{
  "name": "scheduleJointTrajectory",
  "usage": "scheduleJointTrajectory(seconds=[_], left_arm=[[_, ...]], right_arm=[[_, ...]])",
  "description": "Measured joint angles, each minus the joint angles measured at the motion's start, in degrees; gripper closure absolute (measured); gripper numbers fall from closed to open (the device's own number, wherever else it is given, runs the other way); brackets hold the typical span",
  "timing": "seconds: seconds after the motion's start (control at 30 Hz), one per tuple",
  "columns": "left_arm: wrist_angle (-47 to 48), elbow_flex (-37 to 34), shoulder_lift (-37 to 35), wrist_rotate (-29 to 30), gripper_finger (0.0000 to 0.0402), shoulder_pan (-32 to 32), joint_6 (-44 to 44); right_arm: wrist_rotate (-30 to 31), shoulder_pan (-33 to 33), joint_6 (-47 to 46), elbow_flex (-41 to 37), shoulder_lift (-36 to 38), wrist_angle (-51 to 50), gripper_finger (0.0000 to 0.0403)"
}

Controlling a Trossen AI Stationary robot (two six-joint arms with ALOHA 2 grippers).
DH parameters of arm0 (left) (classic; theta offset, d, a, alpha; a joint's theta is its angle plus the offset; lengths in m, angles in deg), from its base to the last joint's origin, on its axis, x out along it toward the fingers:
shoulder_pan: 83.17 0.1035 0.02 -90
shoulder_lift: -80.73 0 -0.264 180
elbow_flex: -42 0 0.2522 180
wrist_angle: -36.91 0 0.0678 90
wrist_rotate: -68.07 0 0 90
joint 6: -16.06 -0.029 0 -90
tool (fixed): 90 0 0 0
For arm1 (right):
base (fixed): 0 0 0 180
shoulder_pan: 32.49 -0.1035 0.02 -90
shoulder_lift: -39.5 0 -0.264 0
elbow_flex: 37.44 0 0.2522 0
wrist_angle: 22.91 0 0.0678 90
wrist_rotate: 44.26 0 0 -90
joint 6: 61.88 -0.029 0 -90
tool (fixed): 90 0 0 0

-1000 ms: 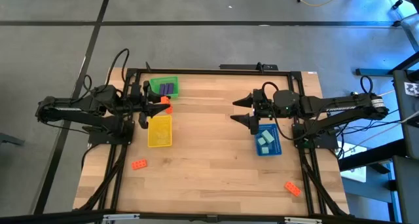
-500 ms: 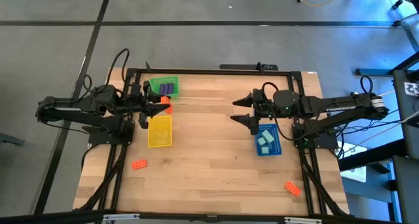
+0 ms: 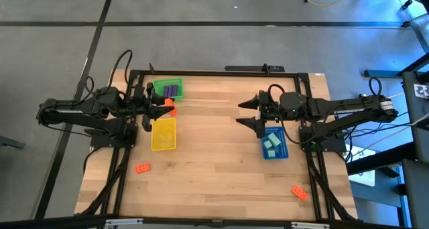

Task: Sort & place blocks by color
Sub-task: Put the top right orange game piece into the yellow bin

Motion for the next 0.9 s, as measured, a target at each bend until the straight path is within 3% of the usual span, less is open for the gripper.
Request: scheduleJointTrajectory(seconds=[0.47,0.6,0.73,0.9], left_arm=[[1.9,0.2,0.0,0.0,0.0275,0.0,0.1],[13.2,3.6,0.2,0.9,0.0275,0.0,1.3],[30.7,8.3,2.7,3.4,0.0275,1.4,4.2],[51.0,9.0,7.9,1.9,0.0275,3.7,8.7]], right_arm=[[0.0,0.0,-0.1,0.0,0.0,0.0,0.0055],[0.0,0.0,-0.1,0.0,0.0,0.0,0.0055],[0.1,0.0,-0.1,0.0,0.0,-0.1,0.0055],[0.1,0.0,-1.4,0.0,0.0,-0.1,0.0055]])
